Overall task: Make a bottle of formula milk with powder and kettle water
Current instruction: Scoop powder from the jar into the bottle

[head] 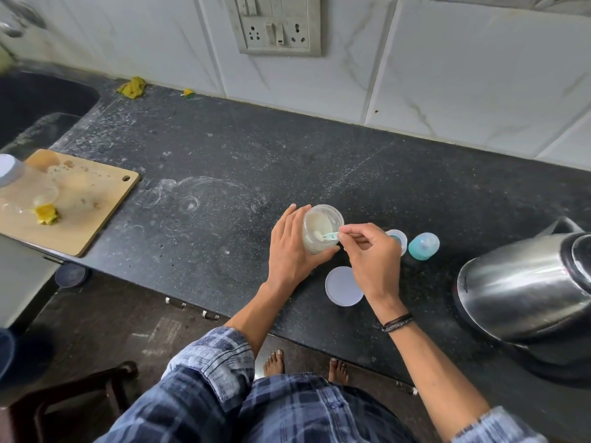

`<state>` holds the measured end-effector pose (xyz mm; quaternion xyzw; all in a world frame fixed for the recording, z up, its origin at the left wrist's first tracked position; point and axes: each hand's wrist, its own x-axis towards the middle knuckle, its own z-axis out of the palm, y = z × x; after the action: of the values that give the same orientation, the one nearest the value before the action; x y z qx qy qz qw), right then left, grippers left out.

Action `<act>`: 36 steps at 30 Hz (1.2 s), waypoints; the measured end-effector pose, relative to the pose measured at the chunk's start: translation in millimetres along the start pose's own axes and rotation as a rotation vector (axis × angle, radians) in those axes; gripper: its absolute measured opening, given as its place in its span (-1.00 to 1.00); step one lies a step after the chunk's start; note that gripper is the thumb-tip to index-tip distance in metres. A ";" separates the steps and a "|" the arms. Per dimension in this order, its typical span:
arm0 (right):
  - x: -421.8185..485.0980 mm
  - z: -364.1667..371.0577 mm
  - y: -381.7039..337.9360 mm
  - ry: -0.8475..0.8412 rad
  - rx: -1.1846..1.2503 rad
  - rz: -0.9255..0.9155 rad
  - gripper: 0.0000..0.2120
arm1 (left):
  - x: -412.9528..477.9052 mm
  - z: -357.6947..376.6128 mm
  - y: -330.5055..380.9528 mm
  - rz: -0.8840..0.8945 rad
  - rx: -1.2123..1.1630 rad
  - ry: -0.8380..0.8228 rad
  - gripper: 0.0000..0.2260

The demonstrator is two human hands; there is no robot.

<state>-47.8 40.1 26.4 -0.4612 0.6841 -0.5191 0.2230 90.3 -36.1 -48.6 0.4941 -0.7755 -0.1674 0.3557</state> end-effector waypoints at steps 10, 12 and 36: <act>-2.3 2.4 1.1 0.059 0.102 0.045 -0.87 | -0.1 2.3 -2.2 0.006 0.005 0.013 -0.16; -2.5 2.3 1.8 0.062 0.148 0.106 -0.84 | 0.2 3.3 -3.6 0.014 0.007 0.018 -0.15; -12.9 7.4 -3.6 0.067 0.103 0.082 -0.85 | -0.2 5.7 -5.9 0.037 0.010 0.028 -0.16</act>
<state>-34.4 47.3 24.8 -0.4031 0.6819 -0.5592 0.2444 90.1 -39.2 -56.3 0.4836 -0.7803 -0.1501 0.3670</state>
